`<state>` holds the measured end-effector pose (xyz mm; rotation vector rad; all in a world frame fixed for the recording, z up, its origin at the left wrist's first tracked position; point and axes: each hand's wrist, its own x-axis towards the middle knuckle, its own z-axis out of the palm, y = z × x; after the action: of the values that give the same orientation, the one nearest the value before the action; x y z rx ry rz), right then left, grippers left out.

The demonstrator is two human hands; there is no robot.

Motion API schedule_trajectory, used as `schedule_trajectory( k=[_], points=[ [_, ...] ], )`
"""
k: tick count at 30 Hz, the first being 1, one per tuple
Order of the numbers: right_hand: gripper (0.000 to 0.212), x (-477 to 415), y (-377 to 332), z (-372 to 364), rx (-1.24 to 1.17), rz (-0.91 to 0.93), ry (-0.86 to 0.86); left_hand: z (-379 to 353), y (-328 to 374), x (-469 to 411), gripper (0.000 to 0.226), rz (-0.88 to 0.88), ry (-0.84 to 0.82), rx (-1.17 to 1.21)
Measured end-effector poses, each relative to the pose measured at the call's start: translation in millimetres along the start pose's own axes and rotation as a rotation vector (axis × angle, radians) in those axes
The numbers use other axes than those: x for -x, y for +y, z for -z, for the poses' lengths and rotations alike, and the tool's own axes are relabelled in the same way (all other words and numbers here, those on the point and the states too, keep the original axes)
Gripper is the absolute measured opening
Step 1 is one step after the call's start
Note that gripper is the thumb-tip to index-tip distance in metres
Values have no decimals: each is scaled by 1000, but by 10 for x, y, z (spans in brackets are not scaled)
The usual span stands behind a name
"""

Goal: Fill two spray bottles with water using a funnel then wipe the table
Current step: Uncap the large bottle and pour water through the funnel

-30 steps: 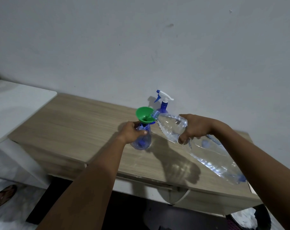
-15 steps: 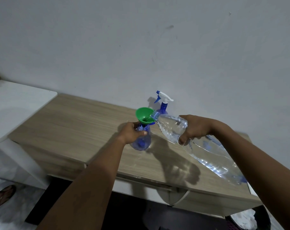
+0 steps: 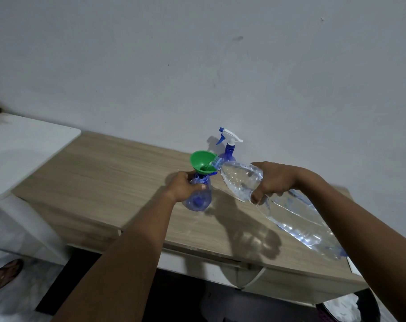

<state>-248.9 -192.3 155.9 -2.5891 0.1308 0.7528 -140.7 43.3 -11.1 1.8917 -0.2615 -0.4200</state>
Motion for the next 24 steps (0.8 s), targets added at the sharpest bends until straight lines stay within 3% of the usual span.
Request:
schedule_trajectory(
  k=[18, 24],
  points=[
    [48, -26, 34, -22, -16, 20, -7, -8, 29, 34, 51, 4, -3, 30],
    [53, -51, 115, -111, -51, 117, 145, 1, 36, 55, 50, 17, -15, 53]
  ],
)
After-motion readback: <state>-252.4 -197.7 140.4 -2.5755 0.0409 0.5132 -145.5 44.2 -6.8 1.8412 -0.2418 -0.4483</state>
